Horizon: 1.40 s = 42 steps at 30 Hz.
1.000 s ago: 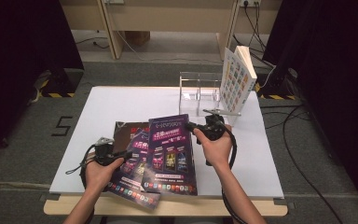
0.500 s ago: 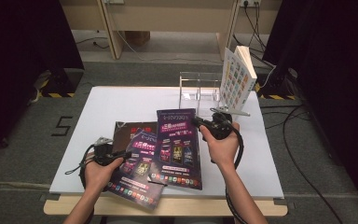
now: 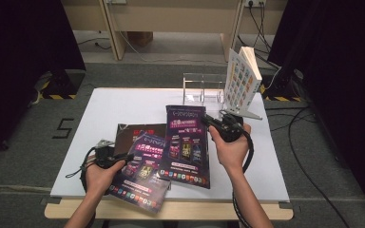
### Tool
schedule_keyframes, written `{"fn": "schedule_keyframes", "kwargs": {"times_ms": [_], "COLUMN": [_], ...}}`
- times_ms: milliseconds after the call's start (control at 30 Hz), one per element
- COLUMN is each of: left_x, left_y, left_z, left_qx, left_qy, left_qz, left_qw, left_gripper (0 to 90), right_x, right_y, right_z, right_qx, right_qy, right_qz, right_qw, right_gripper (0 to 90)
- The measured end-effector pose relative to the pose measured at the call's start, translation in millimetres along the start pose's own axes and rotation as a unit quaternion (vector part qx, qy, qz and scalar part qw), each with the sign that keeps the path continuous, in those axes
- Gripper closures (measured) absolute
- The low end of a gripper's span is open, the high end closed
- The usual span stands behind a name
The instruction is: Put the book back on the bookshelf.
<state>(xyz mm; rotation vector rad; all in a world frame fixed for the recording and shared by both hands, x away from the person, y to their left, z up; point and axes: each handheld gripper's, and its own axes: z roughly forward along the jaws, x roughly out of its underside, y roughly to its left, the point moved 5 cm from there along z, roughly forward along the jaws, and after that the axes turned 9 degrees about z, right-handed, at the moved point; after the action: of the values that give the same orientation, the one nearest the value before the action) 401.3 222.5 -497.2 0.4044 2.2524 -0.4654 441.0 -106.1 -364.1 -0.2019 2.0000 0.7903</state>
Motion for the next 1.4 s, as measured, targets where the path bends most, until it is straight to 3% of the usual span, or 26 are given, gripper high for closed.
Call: {"fn": "schedule_keyframes", "kwargs": {"times_ms": [533,1400], "left_x": [-0.1,0.0], "left_y": [2.0,3.0], "left_z": [-1.1,-1.8], "left_qx": [-0.003,-0.004], "left_qy": [-0.002,-0.004], "left_qz": [0.000,-0.002], "left_qw": [1.0000,1.0000], "left_gripper": [65.5,65.5], "right_x": [-15.9,-41.9], "right_y": [-3.7,-12.3], "right_z": [-16.1,-43.1], "right_qx": [0.020,0.048], "right_qy": [-0.038,-0.095], "right_qz": [-0.012,-0.024], "right_qw": [0.9990,0.9941], "right_gripper": [84.9,84.9]}}
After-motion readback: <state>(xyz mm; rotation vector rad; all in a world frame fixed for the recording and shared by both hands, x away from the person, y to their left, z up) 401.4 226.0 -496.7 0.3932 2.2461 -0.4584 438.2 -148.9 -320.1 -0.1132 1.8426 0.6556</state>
